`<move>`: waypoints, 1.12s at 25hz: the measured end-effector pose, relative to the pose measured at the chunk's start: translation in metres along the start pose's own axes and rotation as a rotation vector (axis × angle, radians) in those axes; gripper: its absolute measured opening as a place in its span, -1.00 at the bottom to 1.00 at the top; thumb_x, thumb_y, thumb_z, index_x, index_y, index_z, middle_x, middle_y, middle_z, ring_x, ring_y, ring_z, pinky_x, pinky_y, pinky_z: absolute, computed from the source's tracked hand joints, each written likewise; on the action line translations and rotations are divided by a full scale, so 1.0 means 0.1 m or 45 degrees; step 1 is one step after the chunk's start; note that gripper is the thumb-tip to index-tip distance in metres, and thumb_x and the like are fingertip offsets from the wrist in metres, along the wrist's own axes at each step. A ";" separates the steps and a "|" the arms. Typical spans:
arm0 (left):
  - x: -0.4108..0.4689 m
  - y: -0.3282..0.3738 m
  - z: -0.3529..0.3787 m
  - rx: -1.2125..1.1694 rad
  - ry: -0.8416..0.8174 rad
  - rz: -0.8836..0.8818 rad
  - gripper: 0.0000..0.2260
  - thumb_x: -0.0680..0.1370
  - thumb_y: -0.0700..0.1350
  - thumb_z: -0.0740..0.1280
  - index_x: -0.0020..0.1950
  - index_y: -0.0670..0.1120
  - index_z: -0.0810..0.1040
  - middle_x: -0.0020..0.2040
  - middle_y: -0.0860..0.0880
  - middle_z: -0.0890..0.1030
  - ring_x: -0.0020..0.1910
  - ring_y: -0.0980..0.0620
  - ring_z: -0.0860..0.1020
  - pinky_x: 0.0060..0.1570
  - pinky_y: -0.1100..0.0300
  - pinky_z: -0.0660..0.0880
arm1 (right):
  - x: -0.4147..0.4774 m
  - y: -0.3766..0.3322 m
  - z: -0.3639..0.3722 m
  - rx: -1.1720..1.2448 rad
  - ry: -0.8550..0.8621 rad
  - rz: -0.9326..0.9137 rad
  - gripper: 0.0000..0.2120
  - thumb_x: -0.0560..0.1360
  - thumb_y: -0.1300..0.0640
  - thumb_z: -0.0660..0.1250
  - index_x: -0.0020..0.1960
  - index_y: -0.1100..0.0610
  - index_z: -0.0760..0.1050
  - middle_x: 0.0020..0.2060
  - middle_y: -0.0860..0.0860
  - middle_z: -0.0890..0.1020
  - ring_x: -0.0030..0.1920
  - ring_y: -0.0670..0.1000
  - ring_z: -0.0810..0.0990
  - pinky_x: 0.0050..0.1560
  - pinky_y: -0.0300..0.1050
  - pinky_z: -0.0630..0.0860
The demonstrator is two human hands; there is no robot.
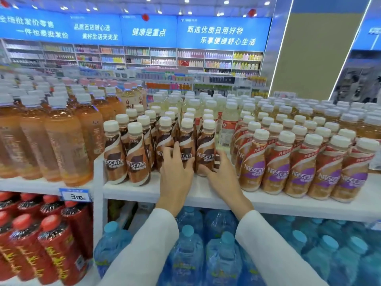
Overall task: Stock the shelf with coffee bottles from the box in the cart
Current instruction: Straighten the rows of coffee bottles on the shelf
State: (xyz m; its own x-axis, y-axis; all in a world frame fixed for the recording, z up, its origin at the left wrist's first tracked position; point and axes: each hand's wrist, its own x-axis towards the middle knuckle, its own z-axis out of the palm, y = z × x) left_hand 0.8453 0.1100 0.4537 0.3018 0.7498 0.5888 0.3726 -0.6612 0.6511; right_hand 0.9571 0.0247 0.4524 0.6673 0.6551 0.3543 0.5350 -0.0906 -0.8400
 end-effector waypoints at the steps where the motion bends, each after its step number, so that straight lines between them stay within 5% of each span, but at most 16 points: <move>1: -0.01 0.00 0.00 -0.005 0.004 0.018 -0.43 0.61 0.00 0.39 0.56 -0.15 0.32 0.37 -0.14 0.39 0.32 -0.13 0.46 0.23 0.02 0.45 | 0.00 0.01 0.01 -0.002 0.000 -0.007 -0.44 0.47 0.02 0.51 0.38 -0.03 0.35 0.25 -0.05 0.59 0.24 -0.02 0.58 0.30 0.11 0.54; 9: -0.04 0.00 0.03 -0.066 0.036 0.027 -0.44 0.62 -0.02 0.37 0.57 -0.12 0.30 0.29 -0.08 0.39 0.27 -0.04 0.46 0.24 0.08 0.46 | 0.01 0.04 0.05 -0.024 0.081 -0.043 -0.47 0.45 0.04 0.54 0.34 -0.02 0.39 0.19 -0.04 0.62 0.18 -0.01 0.60 0.25 0.07 0.57; 12: -0.06 -0.01 0.04 -0.087 0.038 0.022 -0.40 0.61 -0.02 0.38 0.60 -0.12 0.26 0.31 -0.09 0.39 0.31 -0.06 0.47 0.29 0.02 0.49 | -0.01 0.03 0.02 0.042 0.025 0.028 -0.43 0.43 -0.07 0.55 0.35 -0.05 0.39 0.18 -0.14 0.61 0.17 -0.11 0.60 0.19 -0.09 0.57; 14: -0.06 -0.05 0.04 -0.098 0.016 0.033 -0.38 0.60 -0.02 0.40 0.60 -0.09 0.25 0.34 -0.08 0.38 0.33 -0.09 0.47 0.31 -0.04 0.49 | 0.04 -0.07 -0.06 0.327 0.025 0.161 -0.56 0.47 -0.30 0.40 0.26 -0.16 0.42 0.05 -0.35 0.63 0.07 -0.32 0.60 0.00 -0.35 0.54; 16: -0.06 -0.10 0.04 -0.127 0.000 0.012 -0.38 0.59 -0.01 0.41 0.59 -0.05 0.26 0.36 -0.05 0.38 0.33 -0.09 0.47 0.30 -0.06 0.50 | 0.30 -0.14 -0.08 0.660 0.124 0.246 -0.69 0.63 -0.30 0.12 0.22 -0.17 0.46 -0.13 -0.44 0.65 -0.09 -0.44 0.60 -0.22 -0.49 0.50; 21: -0.10 -0.18 0.04 -0.212 0.080 -0.041 -0.53 0.57 0.07 0.42 0.43 0.04 0.39 0.08 0.13 0.41 -0.08 0.10 0.54 -0.04 0.03 0.59 | 0.88 -0.30 0.05 0.814 0.047 0.468 -0.52 0.70 -0.14 0.03 0.36 0.12 0.55 0.21 0.06 0.67 0.21 0.06 0.64 0.11 -0.06 0.60; 28: -0.10 -0.21 0.09 -0.300 0.144 -0.054 -0.63 0.56 0.09 0.42 0.33 0.16 0.41 0.01 0.27 0.42 -0.12 0.18 0.54 -0.19 0.24 0.52 | 1.07 -0.14 0.16 1.022 -0.019 0.561 -0.65 0.70 0.00 0.12 -0.07 0.07 0.62 -0.31 0.00 0.74 -0.23 0.01 0.70 -0.28 -0.18 0.62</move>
State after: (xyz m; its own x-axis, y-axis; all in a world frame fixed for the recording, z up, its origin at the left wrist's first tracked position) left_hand 0.8422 0.1168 0.4303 0.1857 0.7784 0.5997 0.1643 -0.6263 0.7621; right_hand 1.0130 0.1078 0.4952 0.7161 0.6949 -0.0664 -0.2906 0.2103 -0.9335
